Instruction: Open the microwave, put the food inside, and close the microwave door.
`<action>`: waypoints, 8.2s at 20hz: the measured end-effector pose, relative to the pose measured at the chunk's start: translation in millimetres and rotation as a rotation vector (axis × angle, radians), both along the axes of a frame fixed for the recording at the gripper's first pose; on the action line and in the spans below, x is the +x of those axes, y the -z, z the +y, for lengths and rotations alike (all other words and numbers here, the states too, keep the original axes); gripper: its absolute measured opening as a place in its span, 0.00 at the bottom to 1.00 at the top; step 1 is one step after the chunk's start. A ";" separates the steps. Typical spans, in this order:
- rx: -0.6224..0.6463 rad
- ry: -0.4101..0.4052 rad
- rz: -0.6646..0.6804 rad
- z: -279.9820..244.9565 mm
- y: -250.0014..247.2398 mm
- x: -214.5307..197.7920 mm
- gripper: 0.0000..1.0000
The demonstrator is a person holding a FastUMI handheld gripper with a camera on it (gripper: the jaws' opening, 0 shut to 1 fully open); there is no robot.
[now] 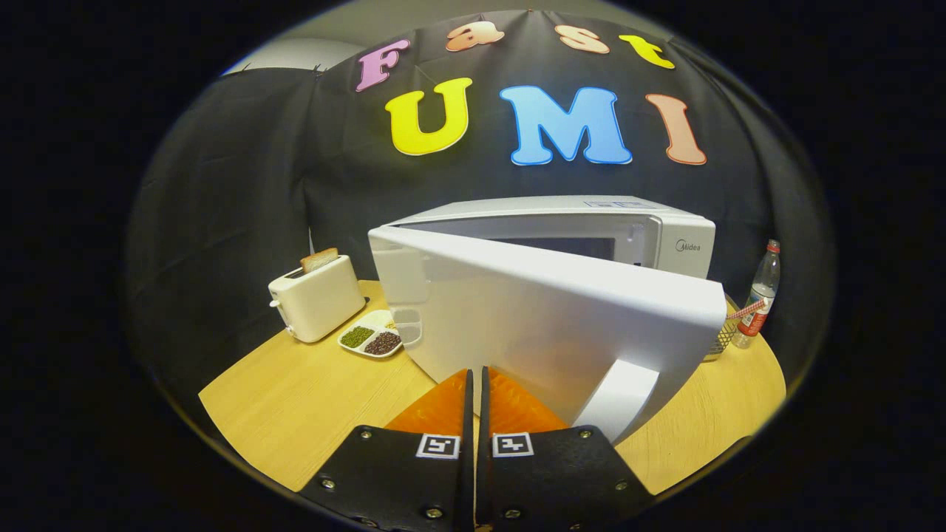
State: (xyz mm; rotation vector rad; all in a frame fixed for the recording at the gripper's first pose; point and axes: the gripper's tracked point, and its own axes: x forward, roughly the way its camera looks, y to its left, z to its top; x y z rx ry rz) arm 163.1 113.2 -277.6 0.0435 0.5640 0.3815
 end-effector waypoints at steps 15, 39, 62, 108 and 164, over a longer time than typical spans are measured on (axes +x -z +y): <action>-0.037 0.088 -0.025 -33.2 11.9 66.6 0.02; -0.033 0.201 -0.036 -40.2 14.6 122.2 0.02; -0.030 0.261 -0.328 -45.3 -184.6 -61.6 0.04; 0.021 0.272 -0.417 -52.8 -211.9 -164.1 0.99; 0.094 0.157 -0.470 -7.0 -232.3 -161.7 0.99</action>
